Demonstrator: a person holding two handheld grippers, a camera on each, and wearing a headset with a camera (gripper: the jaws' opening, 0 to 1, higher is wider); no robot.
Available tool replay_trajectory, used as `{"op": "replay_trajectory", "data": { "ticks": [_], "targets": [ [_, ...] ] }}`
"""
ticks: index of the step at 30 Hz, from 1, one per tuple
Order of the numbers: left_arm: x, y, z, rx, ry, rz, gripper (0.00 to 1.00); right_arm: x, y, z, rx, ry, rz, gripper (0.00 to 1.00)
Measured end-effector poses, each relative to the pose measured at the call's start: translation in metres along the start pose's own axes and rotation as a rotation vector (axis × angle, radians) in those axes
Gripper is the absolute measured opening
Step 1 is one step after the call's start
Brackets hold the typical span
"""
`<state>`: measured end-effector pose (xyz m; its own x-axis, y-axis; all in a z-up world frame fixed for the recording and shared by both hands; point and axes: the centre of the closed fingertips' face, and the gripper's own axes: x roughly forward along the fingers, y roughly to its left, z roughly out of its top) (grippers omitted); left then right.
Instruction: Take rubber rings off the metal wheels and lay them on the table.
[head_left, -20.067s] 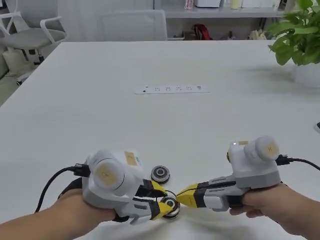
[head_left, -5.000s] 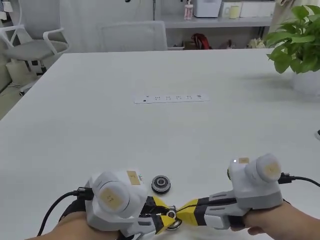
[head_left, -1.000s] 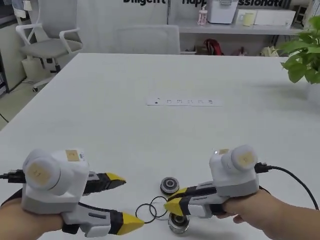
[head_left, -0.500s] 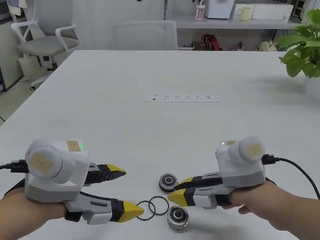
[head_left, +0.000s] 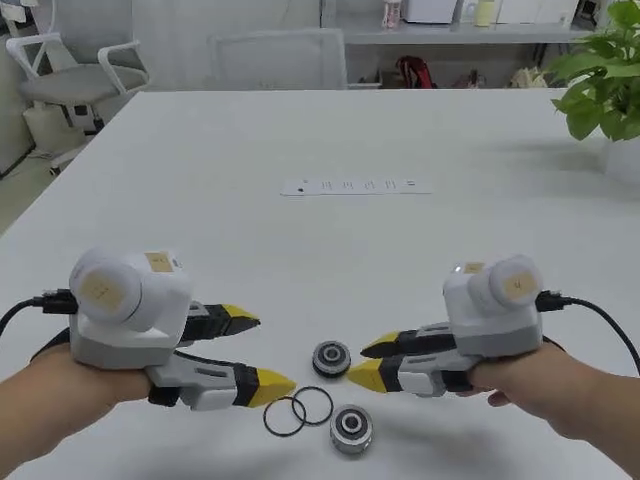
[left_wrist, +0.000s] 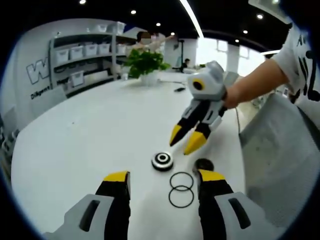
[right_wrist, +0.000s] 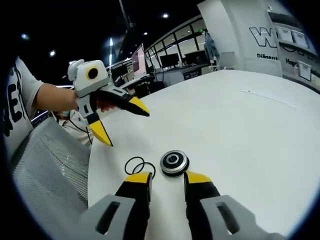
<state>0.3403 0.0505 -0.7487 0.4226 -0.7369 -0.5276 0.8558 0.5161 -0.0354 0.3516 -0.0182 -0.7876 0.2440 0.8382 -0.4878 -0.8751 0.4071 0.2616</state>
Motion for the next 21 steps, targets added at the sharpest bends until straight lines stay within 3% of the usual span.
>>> {"op": "replay_trajectory", "data": {
  "ticks": [21],
  "targets": [
    [0.038, 0.007, -0.005, 0.01, 0.035, -0.027, 0.44, 0.016, -0.009, -0.004, -0.073, 0.006, -0.027, 0.3]
  ]
}}
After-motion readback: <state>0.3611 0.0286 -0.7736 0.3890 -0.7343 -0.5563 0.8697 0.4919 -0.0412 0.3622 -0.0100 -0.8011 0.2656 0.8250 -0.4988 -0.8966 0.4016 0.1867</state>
